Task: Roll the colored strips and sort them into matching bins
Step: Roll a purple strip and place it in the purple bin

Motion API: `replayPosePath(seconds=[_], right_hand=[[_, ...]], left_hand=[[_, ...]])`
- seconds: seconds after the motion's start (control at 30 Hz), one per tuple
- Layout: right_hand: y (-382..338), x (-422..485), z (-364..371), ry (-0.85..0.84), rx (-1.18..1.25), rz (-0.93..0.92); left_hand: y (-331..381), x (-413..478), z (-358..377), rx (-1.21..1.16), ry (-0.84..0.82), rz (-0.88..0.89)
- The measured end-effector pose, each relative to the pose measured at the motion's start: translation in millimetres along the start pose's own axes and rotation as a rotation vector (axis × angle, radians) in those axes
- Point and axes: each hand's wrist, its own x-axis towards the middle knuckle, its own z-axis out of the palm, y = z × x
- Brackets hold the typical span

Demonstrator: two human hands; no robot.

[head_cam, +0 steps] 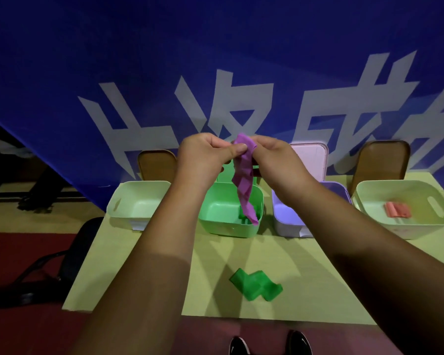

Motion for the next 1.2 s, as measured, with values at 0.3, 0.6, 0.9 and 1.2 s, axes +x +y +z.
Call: replayPosePath(seconds=[0.3, 0.6, 0.9, 1.2], right_hand=[[23.6, 6.1, -40.6, -0.046, -0.069, 0.056], [40.5, 13.0, -80.5, 0.004, -0.147, 0.066], [35.2, 13.5, -116.4, -0.011, -0.017, -0.001], [42.1, 23.8, -135.2, -0.129, 0.326, -0.015]], left_hand=[[10.4, -10.2, 41.8, -0.024, -0.085, -0.066], [12.7, -8.9, 73.9, 0.027, -0.156, -0.036], [11.7, -2.3, 90.9, -0.374, -0.348, 0.009], [16.3, 0.3, 109.4, -0.503, -0.248, 0.061]])
